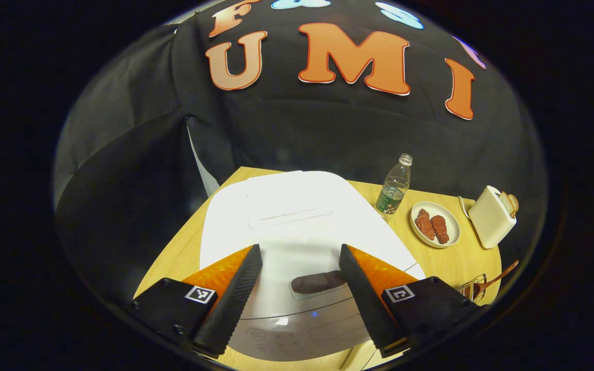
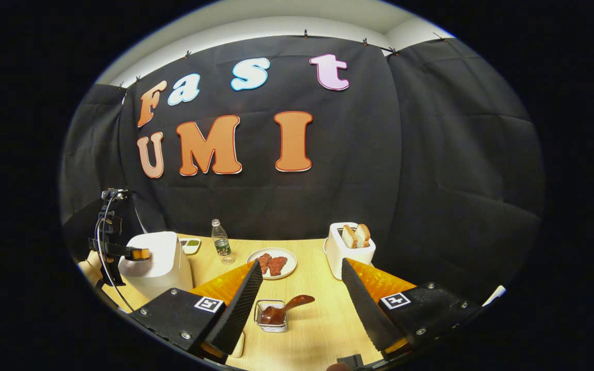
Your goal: Close the left gripper, press the button to open the rice cooker; take a wooden spoon from the chopstick holder with the right hand, scoop a spoonful of rice and pour it into the rice cooker, then put the wooden spoon back into the chopstick holder.
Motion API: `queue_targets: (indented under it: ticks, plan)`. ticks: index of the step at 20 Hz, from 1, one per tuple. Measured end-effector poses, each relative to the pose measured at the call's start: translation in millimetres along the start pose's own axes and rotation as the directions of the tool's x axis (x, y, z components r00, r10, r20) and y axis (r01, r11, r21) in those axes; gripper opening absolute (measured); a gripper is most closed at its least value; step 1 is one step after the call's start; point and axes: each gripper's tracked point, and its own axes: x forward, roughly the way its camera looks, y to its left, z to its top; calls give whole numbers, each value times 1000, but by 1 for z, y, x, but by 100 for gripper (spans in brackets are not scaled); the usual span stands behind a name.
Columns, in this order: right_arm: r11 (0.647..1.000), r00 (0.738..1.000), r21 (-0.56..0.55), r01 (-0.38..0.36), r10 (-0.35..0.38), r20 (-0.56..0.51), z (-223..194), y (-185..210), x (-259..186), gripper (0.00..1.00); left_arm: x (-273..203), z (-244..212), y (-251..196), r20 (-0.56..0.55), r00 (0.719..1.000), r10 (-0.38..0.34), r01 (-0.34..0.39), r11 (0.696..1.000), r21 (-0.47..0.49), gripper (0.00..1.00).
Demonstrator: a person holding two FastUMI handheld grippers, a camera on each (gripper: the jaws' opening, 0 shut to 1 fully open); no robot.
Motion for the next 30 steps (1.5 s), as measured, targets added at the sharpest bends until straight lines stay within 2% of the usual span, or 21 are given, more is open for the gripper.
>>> queue_targets:
  ticks: [3,9,10,11,12,15,18,22,27,28,30]
  plan:
    - [1000,1000,-4,-5,5,-5,-4,-1,2,95,-1,-1,-1,-11,1000,-8,9,999,38,100]
    - [1000,1000,24,-3,3,-23,-15,-9,-2,95,1,4,-4,-14,999,-32,33,999,41,99]
    - [1000,1000,22,3,-3,-18,-13,-12,-2,100,-1,3,-4,-20,999,-33,34,999,41,99]
    - [1000,1000,21,12,-12,-11,-11,-15,-4,95,-5,1,-3,-26,999,-33,34,999,41,99]
    - [1000,1000,22,22,-22,-2,-7,-19,-4,95,-11,2,-1,-21,999,-36,37,999,37,100]
    - [999,999,32,38,-39,18,3,-25,-5,95,-33,19,2,25,998,-57,57,998,20,98]
    - [998,998,28,48,-49,36,12,-28,-6,95,-65,56,5,119,990,-76,75,997,10,100]
    - [998,997,28,48,-50,61,25,-25,-6,95,-129,120,13,285,954,-92,92,996,16,100]
    - [999,994,23,43,-45,96,44,-22,-7,95,-222,179,24,469,879,-88,99,995,1,98]
    - [999,994,22,42,-44,104,49,-22,-8,95,-239,188,26,501,861,-86,100,995,-2,100]
    - [999,991,21,38,-41,125,60,-20,-10,95,-269,199,33,545,835,-78,97,995,-5,98]
